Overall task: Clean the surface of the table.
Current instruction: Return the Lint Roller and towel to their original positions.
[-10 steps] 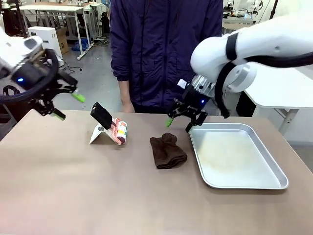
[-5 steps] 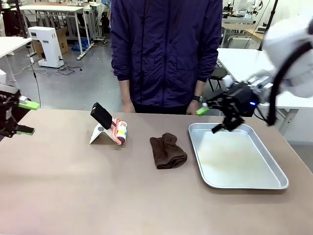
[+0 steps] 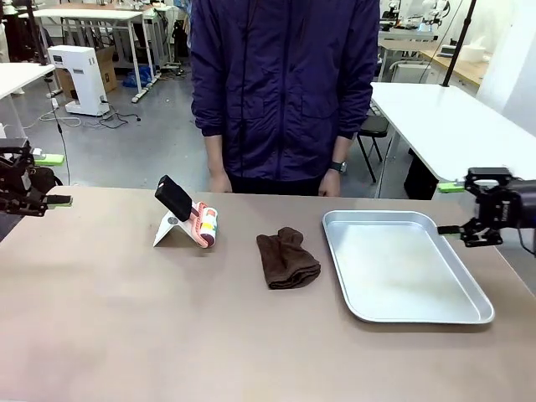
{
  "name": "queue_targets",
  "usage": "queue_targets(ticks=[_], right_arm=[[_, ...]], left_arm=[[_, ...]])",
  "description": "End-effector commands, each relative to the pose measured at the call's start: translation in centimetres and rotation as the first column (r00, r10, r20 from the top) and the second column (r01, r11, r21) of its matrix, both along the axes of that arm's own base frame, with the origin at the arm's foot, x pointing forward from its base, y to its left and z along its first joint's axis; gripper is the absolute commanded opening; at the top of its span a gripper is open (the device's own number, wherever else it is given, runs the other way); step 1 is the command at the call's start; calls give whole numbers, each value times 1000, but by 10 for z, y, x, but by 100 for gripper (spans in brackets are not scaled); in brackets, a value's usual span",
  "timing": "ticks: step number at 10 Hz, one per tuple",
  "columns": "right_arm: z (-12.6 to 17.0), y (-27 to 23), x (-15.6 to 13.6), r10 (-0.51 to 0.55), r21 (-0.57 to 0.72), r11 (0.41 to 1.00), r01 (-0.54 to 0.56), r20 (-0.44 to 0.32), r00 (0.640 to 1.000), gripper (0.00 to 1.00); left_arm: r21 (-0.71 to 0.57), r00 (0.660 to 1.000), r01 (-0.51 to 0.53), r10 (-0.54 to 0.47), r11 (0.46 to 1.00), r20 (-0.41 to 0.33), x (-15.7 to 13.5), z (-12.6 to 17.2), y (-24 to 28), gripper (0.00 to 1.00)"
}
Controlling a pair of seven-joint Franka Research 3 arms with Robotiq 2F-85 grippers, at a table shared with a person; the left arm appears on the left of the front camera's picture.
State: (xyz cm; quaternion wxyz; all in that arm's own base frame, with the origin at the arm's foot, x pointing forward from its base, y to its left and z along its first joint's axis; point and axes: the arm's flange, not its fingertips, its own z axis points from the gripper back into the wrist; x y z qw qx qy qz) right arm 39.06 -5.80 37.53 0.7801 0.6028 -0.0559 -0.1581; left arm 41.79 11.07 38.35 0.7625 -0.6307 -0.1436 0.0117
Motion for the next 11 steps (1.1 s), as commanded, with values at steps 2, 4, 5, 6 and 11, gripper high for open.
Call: queue_targets(ticks=[2,4,5,6,11], right_arm=[[-15,10,9,-202,-9,979,203,52,978,100],[-8,-14,-1,-84,27,996,84,-2,996,100],[-8,-14,-1,-84,27,996,84,-2,996,100],[-8,-14,-1,-84,27,996,84,-2,996,100],[-8,-14,-1,-84,27,996,84,-2,996,100]], left_arm=[[56,997,71,-70,996,-5,16,0,-1,100],[8,1000,11,-11,1000,9,7,0,1,100],[8,1000,11,-11,1000,9,7,0,1,100],[8,1000,11,-11,1000,9,7,0,1,100],[8,1000,11,-11,1000,9,7,0,1,100]])
